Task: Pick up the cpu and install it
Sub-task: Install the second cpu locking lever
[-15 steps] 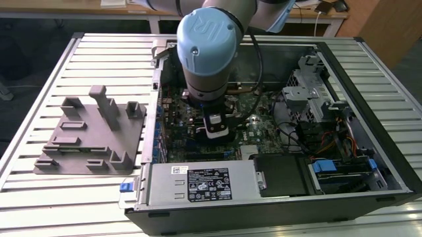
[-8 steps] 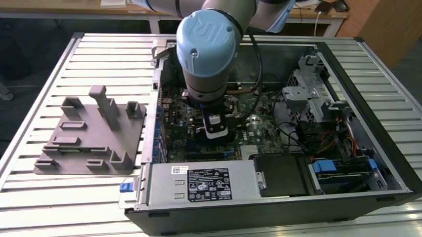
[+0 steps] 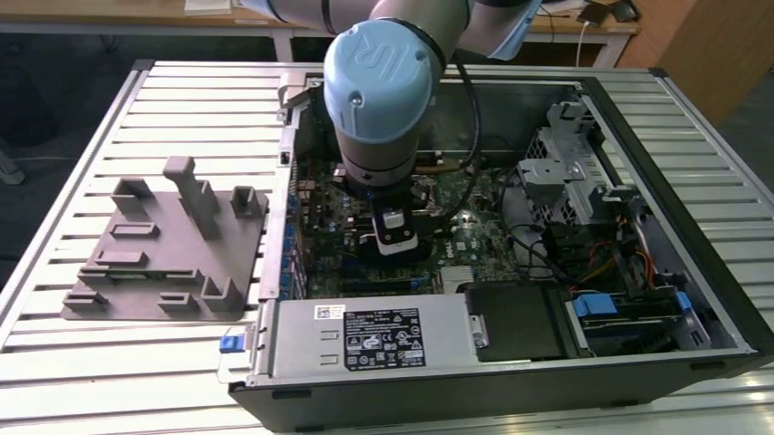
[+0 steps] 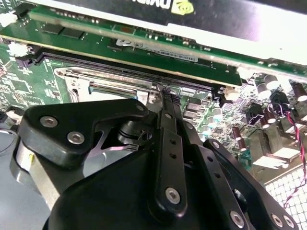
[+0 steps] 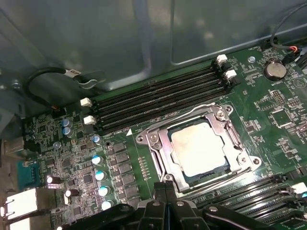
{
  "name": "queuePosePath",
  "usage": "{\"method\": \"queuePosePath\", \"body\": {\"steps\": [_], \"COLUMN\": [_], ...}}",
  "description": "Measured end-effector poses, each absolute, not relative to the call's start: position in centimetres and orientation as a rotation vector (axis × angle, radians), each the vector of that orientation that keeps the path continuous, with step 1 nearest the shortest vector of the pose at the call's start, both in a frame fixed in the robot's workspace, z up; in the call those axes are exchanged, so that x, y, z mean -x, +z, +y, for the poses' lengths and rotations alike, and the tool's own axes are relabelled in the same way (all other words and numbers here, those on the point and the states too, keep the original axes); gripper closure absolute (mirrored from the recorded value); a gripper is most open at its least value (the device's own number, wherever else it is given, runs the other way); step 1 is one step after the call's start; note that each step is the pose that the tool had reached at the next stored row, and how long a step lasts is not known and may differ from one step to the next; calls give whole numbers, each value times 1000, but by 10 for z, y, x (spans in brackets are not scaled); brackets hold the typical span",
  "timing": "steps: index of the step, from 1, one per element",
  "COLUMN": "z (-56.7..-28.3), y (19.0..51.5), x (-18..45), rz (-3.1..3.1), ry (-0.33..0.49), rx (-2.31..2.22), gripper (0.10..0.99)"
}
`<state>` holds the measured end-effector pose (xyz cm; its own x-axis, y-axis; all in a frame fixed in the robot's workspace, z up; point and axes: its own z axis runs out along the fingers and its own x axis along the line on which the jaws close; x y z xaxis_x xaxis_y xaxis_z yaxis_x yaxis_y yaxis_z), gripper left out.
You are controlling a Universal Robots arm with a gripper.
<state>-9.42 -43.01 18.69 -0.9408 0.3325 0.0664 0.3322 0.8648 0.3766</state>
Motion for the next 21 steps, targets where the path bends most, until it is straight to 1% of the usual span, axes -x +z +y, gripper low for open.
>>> {"method": "queuePosePath", "body": {"steps": [10,18,21], "z": [-429,-429,-429], "y": [186,208,212], "x": [94,94,94], "rz": [3033,3033,3036], "ry": [612,609,573], "rx": [-541,-540,-542], "gripper": [980,980,980]}}
